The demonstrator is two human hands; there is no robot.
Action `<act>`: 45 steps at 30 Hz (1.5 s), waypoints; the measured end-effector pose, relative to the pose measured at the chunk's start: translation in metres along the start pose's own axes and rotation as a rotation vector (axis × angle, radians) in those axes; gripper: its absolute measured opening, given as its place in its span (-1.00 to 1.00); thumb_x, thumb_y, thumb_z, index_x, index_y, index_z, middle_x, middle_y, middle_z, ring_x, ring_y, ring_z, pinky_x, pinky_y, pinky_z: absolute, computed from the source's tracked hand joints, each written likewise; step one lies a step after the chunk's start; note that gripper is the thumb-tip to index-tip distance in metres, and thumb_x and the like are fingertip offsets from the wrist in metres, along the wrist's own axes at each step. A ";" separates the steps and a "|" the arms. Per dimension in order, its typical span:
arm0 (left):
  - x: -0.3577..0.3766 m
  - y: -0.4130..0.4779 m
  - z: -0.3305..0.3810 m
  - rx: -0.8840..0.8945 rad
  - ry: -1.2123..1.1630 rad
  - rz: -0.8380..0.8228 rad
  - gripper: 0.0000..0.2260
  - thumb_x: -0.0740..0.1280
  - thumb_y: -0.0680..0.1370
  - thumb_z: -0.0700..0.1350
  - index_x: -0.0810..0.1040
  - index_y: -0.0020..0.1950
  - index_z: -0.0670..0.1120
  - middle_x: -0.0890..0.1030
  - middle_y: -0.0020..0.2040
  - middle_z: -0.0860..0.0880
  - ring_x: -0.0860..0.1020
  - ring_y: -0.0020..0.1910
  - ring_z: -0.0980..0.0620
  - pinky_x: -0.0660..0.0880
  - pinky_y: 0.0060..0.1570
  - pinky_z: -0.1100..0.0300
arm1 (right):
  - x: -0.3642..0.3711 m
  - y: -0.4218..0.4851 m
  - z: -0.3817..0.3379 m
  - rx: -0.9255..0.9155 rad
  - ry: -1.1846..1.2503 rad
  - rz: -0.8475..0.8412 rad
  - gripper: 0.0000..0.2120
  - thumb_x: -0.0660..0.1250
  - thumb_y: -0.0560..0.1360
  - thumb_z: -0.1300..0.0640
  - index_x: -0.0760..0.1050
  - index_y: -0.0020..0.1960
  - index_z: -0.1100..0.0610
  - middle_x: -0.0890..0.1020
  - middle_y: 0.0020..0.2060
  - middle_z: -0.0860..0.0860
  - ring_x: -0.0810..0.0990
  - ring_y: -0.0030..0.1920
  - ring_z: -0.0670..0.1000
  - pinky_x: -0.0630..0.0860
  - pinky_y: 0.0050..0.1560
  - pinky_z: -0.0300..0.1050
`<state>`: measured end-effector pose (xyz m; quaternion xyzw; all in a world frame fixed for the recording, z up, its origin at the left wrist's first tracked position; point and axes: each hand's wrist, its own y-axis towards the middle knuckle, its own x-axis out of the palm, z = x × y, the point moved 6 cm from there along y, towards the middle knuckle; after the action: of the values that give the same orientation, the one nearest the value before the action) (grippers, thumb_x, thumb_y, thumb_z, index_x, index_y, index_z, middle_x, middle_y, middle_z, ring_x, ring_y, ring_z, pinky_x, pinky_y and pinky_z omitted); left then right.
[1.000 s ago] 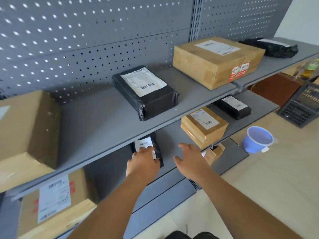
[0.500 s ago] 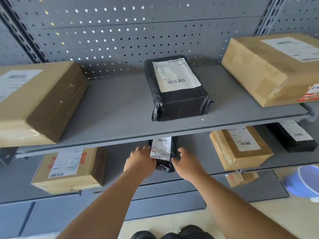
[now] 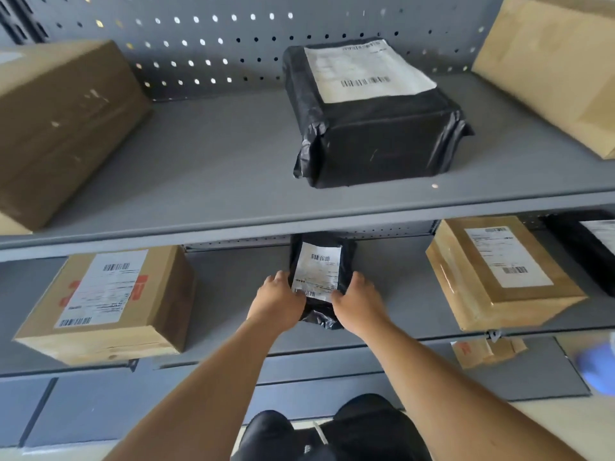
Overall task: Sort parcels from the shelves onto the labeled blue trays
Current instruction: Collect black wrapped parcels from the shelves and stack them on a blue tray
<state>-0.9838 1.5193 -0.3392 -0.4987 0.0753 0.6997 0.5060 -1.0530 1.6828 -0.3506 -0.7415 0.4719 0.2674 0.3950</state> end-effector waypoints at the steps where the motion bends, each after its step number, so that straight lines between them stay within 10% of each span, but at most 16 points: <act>1: 0.004 0.007 -0.001 -0.006 -0.017 0.001 -0.63 0.24 0.57 0.05 0.41 0.34 -0.03 0.52 0.21 -0.08 0.57 0.11 -0.15 0.59 0.09 -0.06 | 0.003 0.005 0.003 0.016 0.042 0.000 -0.62 0.27 0.59 0.00 0.36 0.27 0.23 0.54 0.21 0.20 0.54 0.19 0.25 0.53 0.11 0.07; 11: 0.031 0.045 -0.017 -0.041 -0.193 -0.007 -0.80 0.17 0.63 -0.12 0.46 0.23 -0.07 0.60 0.04 -0.05 0.58 -0.15 0.00 0.47 -0.34 0.17 | 0.027 0.028 0.014 0.115 0.463 -0.014 -0.61 0.25 0.62 0.10 0.35 0.43 0.14 0.60 0.27 0.06 0.57 0.11 0.06 0.45 -0.21 -0.30; 16: 0.029 0.043 -0.025 -0.075 -0.282 -0.023 -0.81 0.18 0.65 -0.09 0.50 0.21 -0.06 0.63 0.03 -0.05 0.61 -0.06 -0.06 0.64 -0.07 0.03 | 0.031 0.027 0.014 0.147 0.463 -0.016 -0.74 0.28 0.59 0.09 0.48 0.25 0.13 0.66 0.15 0.05 0.63 0.06 0.08 0.50 -0.28 -0.26; 22: 0.019 0.019 -0.034 -0.148 -0.303 -0.059 -0.75 0.15 0.67 -0.04 0.55 0.19 -0.12 0.65 -0.03 -0.08 0.60 -0.16 -0.05 0.55 -0.25 0.14 | 0.025 0.010 0.005 0.166 0.461 -0.109 -0.80 0.29 0.61 0.11 0.59 0.16 0.14 0.66 0.00 0.00 0.63 -0.04 0.02 0.54 -0.26 -0.24; 27: 0.002 -0.009 -0.034 -0.189 -0.333 -0.062 -0.74 0.17 0.68 -0.05 0.55 0.25 -0.11 0.63 -0.05 -0.04 0.61 -0.12 -0.06 0.56 -0.23 0.14 | 0.014 -0.011 -0.011 0.165 0.445 -0.161 -0.68 0.34 0.55 0.03 0.51 0.29 0.06 0.67 0.13 0.05 0.65 0.10 0.12 0.60 0.17 0.11; 35: -0.019 -0.062 -0.033 -0.319 -0.486 -0.071 -0.62 0.28 0.63 -0.04 0.43 0.45 -0.05 0.64 0.12 -0.06 0.65 0.05 -0.10 0.64 0.10 -0.01 | -0.017 -0.044 -0.022 0.180 0.467 -0.212 -0.94 0.36 0.56 0.18 0.54 0.03 0.06 0.67 -0.06 0.02 0.66 -0.07 0.04 0.65 -0.05 -0.02; 45: -0.035 -0.143 -0.032 -0.540 -0.814 0.078 -0.70 0.36 0.57 -0.10 0.41 0.28 0.00 0.66 0.06 -0.08 0.69 0.01 -0.08 0.68 0.03 -0.05 | -0.031 -0.076 -0.044 0.039 0.496 -0.419 -0.85 0.35 0.54 0.21 0.58 0.07 0.04 0.69 -0.04 -0.02 0.67 -0.04 0.03 0.65 0.01 0.00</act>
<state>-0.8521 1.5454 -0.2706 -0.2950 -0.2939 0.8509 0.3203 -0.9958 1.6792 -0.2779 -0.8573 0.3959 -0.0178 0.3285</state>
